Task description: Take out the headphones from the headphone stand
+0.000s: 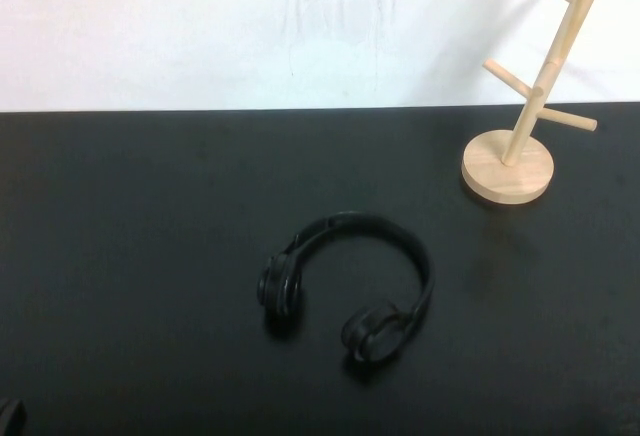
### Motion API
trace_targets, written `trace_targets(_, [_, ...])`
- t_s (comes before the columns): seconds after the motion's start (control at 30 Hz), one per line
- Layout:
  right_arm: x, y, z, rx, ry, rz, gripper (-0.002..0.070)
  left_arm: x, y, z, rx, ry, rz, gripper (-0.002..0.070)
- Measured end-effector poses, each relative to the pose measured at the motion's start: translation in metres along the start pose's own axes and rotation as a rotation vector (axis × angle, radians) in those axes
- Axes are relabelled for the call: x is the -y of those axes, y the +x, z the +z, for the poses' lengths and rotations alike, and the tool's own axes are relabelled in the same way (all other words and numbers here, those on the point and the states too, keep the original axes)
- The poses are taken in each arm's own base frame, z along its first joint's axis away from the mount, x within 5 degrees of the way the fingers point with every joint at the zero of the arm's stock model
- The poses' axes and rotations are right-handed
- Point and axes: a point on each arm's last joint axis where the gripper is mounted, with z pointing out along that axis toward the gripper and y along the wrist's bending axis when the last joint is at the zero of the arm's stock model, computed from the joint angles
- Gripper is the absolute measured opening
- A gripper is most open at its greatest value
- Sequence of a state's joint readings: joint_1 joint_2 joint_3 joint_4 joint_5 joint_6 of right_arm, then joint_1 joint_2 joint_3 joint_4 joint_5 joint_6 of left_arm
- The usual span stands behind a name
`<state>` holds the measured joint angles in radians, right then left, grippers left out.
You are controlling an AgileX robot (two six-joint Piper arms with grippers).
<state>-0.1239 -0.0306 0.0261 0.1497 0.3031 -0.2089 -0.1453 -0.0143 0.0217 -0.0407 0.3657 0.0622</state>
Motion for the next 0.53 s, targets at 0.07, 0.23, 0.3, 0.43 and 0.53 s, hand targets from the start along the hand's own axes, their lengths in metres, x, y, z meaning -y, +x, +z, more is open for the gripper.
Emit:
trace_targets(0.07, [0.0000,0.0038,-0.0005,-0.038,-0.001,-0.026,-0.0007,0.0000,0.0000,0.0000,0.000,0.000,0.000,-0.0004])
trace_targets(0.23, [-0.0019,0.0036,-0.0006,-0.034,-0.043,-0.028,-0.0007,0.0000,0.0000,0.0000,0.000,0.000,0.000,-0.0004])
trace_targets(0.3, [-0.0023,0.0036,-0.0007,-0.033,-0.051,-0.031,-0.0007,0.0000,0.0000,0.0000,0.000,0.000,0.000,-0.0004])
trace_targets(0.43, [-0.0022,0.0036,-0.0007,-0.033,-0.050,-0.037,-0.0007,0.0000,0.0000,0.0000,0.000,0.000,0.000,-0.0004])
trace_targets(0.53, [-0.0022,0.0036,-0.0007,-0.033,-0.050,-0.037,-0.0007,0.0000,0.0000,0.0000,0.000,0.000,0.000,-0.0004])
